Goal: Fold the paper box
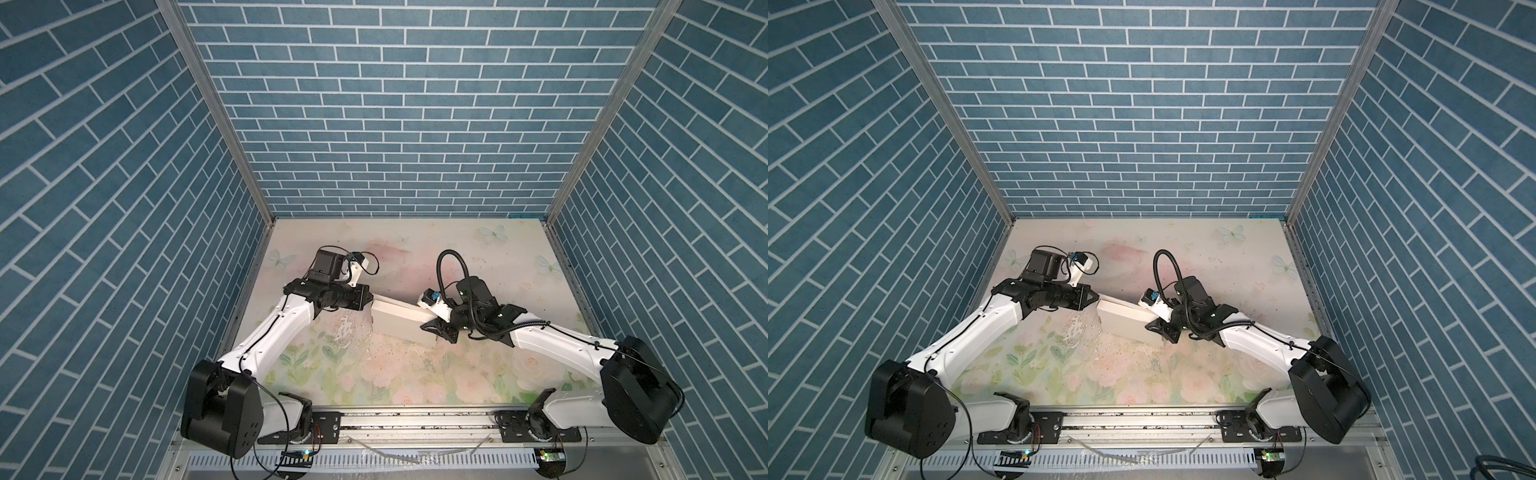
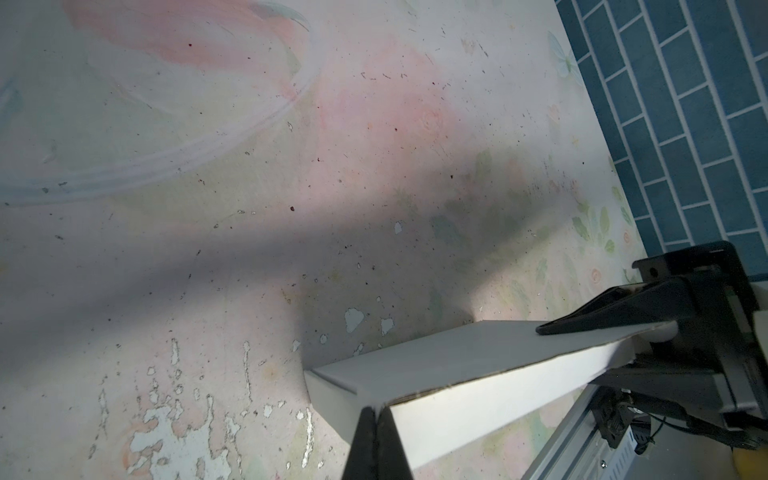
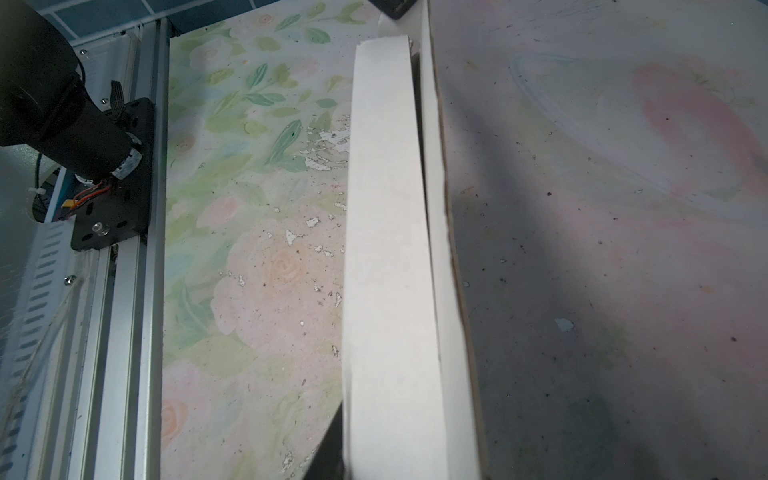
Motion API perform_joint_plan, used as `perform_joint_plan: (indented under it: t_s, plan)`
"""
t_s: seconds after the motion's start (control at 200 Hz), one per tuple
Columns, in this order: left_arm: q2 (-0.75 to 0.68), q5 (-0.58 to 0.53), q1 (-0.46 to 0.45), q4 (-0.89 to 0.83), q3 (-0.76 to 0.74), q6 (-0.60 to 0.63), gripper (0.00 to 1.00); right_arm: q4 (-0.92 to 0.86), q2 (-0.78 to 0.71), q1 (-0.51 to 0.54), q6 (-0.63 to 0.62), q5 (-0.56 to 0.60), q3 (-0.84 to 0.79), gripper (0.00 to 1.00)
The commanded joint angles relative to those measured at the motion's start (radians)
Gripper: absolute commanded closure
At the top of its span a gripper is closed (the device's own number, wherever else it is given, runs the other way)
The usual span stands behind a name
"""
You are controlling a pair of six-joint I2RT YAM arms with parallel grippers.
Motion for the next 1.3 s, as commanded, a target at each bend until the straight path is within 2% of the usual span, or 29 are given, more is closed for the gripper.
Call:
perform_joint_plan:
  t_s: [0.0, 0.5, 1.295]
  plan:
    - [0.014, 0.031, -0.008, -0.009, 0.006, -0.021, 0.96, -0.01, -0.007, 0.016, -0.001, 0.015, -0.024, 0.84]
    - [0.01, 0.025, -0.025, -0.068, 0.052, -0.051, 0.98, -0.023, -0.009, 0.025, -0.002, 0.034, -0.025, 0.84]
    - [0.022, -0.003, -0.045, -0.113, 0.092, -0.101, 0.99, -0.031, -0.002, 0.036, -0.001, 0.065, -0.027, 0.66]
